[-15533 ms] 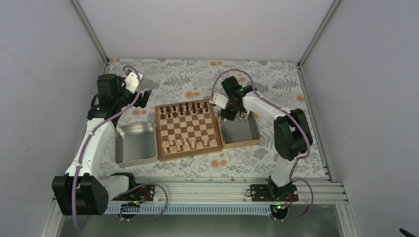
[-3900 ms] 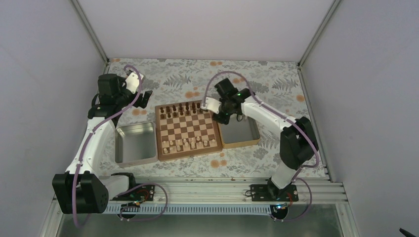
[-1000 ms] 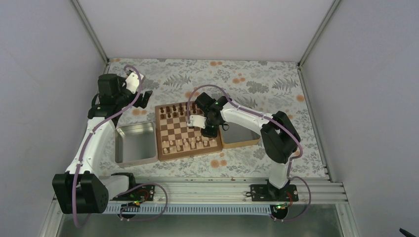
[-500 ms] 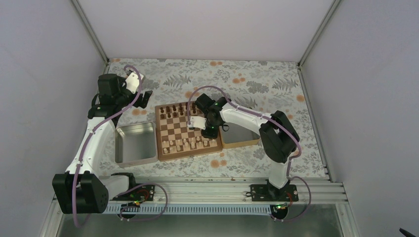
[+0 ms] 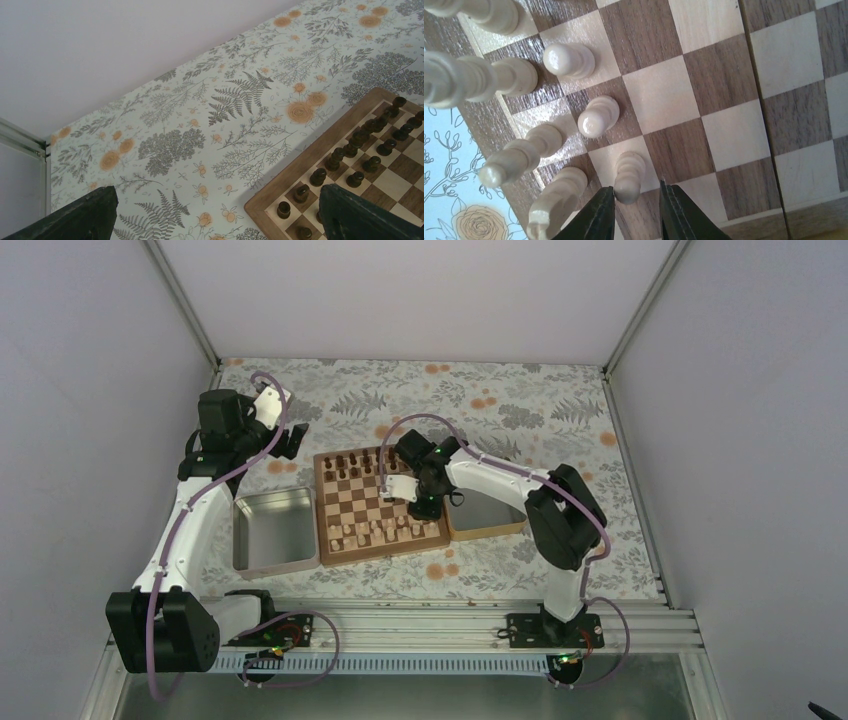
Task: Set up the chess pieces on the board
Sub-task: Place the chess piece on the chessboard, then pick up the chess piece from the storage box.
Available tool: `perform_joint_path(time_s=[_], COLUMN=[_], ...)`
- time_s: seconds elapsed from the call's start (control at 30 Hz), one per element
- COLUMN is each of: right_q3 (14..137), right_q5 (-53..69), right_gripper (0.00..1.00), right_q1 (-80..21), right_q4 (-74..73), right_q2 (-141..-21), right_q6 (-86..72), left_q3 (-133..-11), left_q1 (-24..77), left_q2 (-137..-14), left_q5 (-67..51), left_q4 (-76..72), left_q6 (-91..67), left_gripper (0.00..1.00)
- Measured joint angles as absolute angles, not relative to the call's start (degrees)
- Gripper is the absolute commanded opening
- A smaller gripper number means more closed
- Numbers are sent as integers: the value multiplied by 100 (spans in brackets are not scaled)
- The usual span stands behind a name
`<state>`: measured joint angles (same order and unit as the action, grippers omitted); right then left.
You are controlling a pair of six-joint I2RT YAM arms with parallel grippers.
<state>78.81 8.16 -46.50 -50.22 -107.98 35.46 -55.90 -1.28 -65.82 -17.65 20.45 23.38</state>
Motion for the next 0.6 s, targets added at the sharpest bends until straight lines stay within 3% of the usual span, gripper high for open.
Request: perform_joint_path(time_s=[0.3, 0.6], right_q3=[7642, 7387], right_q5=[705, 513], right_gripper=[29, 30], right_q1=[-4375, -2993], right_q4=[-5238, -5242], right_q2=[-9931, -9148], right_q6=[3548, 3664], left_q3=[-5590, -5590], left_q1=[-128, -128], left_q2=[-6582, -6582], left_q5=[-1767, -1769], left_q4=[2047, 2047], left_q6=[2338, 2338], left_gripper=[100, 100])
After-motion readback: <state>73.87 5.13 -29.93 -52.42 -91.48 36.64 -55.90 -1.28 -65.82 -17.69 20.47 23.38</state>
